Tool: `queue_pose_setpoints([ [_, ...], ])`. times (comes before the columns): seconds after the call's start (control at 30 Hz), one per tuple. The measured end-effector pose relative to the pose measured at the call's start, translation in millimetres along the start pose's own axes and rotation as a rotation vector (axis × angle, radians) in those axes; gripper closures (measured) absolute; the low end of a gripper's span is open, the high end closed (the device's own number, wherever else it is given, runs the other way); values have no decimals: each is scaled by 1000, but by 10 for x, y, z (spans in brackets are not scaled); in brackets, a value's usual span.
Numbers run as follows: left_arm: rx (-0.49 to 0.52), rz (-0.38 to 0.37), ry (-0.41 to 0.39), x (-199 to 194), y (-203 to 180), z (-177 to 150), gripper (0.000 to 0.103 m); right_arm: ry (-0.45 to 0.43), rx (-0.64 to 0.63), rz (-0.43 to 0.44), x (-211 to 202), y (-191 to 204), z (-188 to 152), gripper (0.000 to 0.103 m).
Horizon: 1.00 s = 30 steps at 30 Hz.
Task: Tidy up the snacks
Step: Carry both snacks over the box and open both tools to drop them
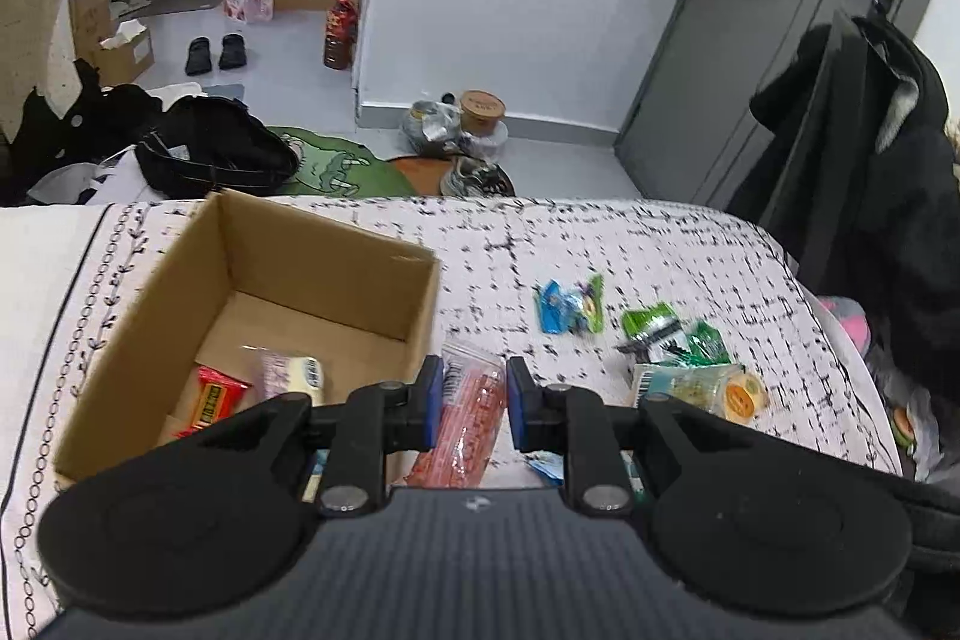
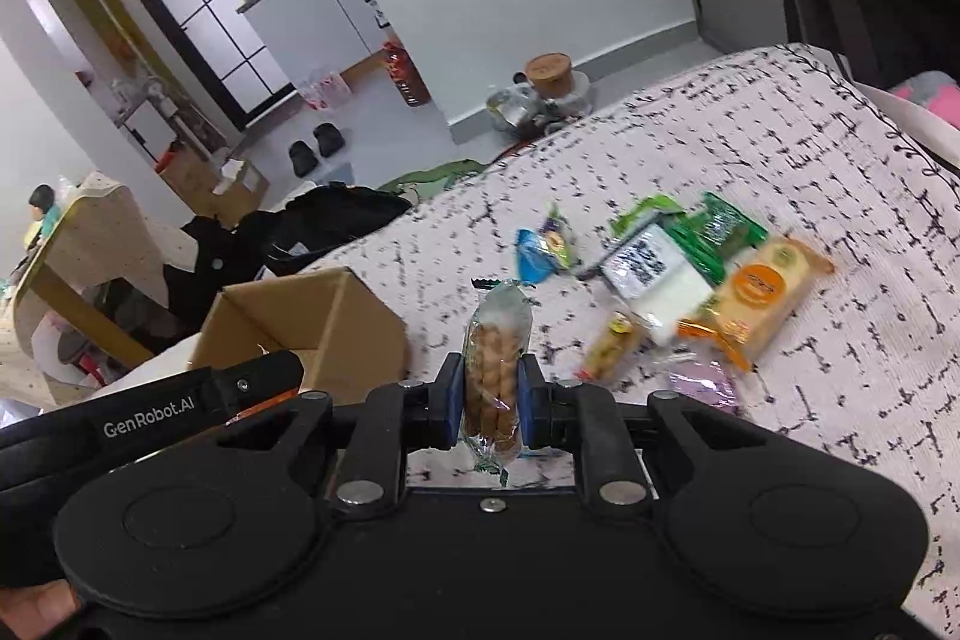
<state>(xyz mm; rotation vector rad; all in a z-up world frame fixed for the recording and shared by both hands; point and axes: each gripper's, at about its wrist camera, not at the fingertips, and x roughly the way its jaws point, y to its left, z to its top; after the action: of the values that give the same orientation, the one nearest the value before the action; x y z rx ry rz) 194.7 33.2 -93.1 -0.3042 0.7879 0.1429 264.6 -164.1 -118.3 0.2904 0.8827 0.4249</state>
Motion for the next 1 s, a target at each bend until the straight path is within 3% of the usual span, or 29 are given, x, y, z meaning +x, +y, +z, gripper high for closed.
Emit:
queue_pose_setpoints([
  [0.37,-57,55,-45,-166,434,132,82,-5,-35,63,65,406,12,85],
  [0.83,-136,128,13,-122,963,-36,81,36,-95,114,263,915,-88,85],
  [1.0,-150,169,0,-176,1012,-67,81,49,-95,133,307,1026,-142,85],
])
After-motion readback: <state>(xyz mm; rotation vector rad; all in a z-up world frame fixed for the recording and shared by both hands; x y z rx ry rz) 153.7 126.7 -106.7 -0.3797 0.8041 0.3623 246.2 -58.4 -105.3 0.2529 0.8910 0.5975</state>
